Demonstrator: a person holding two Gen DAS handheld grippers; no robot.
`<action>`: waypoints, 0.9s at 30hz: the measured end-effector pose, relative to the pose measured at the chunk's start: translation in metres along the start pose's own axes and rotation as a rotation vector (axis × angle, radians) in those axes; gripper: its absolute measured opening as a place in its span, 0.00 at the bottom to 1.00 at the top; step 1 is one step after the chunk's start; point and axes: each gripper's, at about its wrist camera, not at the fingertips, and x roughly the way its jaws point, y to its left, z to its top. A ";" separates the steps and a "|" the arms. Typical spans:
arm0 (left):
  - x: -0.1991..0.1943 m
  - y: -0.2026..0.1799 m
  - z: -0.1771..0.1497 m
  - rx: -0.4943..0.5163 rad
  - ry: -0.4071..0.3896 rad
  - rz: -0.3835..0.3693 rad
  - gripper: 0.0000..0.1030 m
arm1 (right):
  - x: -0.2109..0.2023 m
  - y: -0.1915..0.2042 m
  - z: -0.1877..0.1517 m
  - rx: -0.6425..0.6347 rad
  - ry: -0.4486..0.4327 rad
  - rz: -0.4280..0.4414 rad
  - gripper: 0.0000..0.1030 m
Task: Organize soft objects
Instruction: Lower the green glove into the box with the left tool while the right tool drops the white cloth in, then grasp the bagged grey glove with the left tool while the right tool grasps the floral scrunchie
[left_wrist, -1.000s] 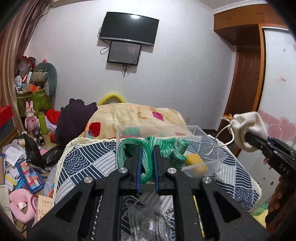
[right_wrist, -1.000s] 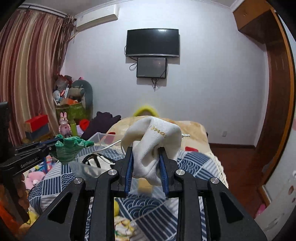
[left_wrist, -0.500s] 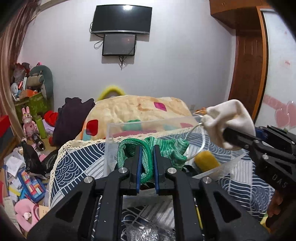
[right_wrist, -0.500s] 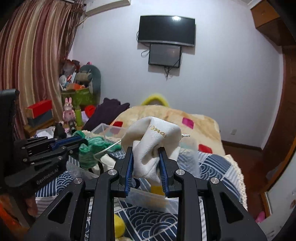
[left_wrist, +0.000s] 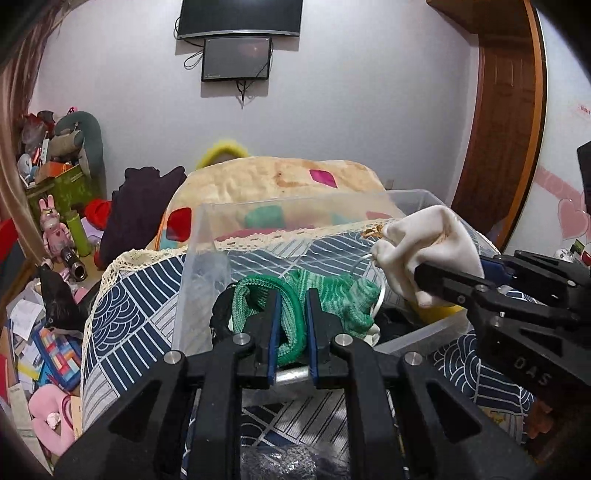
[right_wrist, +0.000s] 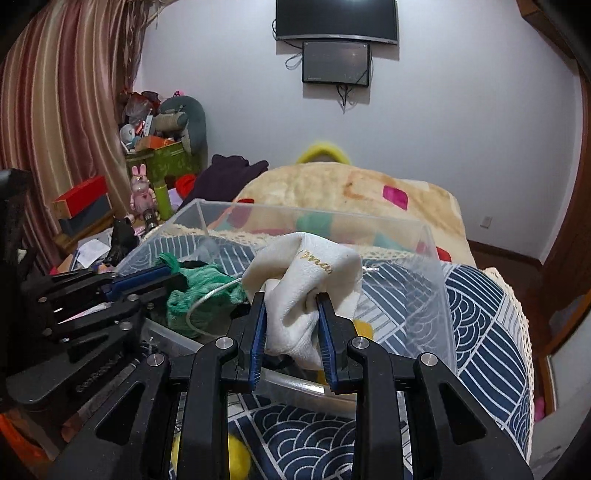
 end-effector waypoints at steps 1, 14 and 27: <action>-0.001 0.000 0.000 -0.001 -0.001 0.000 0.14 | -0.001 -0.001 -0.001 0.002 0.005 0.000 0.24; -0.033 0.003 0.000 -0.019 -0.011 -0.059 0.34 | -0.033 -0.004 -0.001 -0.010 -0.061 -0.028 0.45; -0.107 0.001 -0.007 0.004 -0.164 -0.063 0.81 | -0.098 0.001 -0.007 0.001 -0.238 -0.071 0.64</action>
